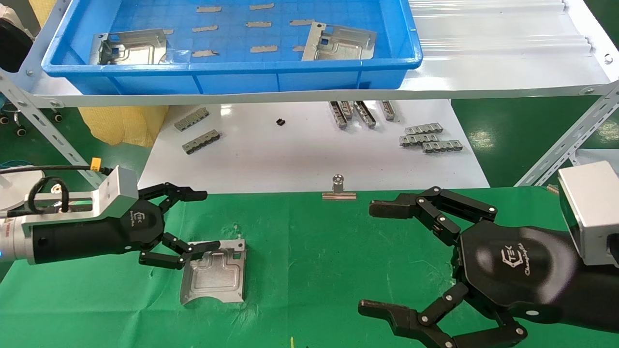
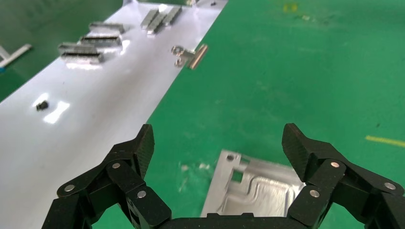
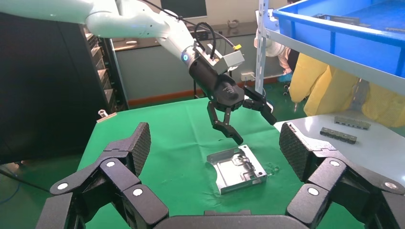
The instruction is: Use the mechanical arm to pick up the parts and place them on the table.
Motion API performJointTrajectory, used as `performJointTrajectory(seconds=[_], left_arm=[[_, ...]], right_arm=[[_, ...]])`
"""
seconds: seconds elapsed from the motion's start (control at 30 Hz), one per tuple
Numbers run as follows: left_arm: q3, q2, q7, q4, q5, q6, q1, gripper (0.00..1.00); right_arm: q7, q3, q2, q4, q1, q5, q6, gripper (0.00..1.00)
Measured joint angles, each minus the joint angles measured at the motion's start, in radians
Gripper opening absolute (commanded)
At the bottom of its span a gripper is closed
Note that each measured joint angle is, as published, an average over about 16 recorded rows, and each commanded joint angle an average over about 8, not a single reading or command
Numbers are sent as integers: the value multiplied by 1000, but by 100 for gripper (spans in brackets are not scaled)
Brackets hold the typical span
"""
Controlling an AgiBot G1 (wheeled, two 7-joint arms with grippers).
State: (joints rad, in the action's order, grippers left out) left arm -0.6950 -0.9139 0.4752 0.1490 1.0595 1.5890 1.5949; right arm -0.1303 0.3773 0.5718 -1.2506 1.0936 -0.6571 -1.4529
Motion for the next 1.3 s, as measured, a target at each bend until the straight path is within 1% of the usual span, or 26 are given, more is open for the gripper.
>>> performJointTrajectory(seconds=[1.3], left_arm=[[308,224,-491,841,-244,-69,-386,100]], right_arm=[[0,0,0,0,0,0,0,100]])
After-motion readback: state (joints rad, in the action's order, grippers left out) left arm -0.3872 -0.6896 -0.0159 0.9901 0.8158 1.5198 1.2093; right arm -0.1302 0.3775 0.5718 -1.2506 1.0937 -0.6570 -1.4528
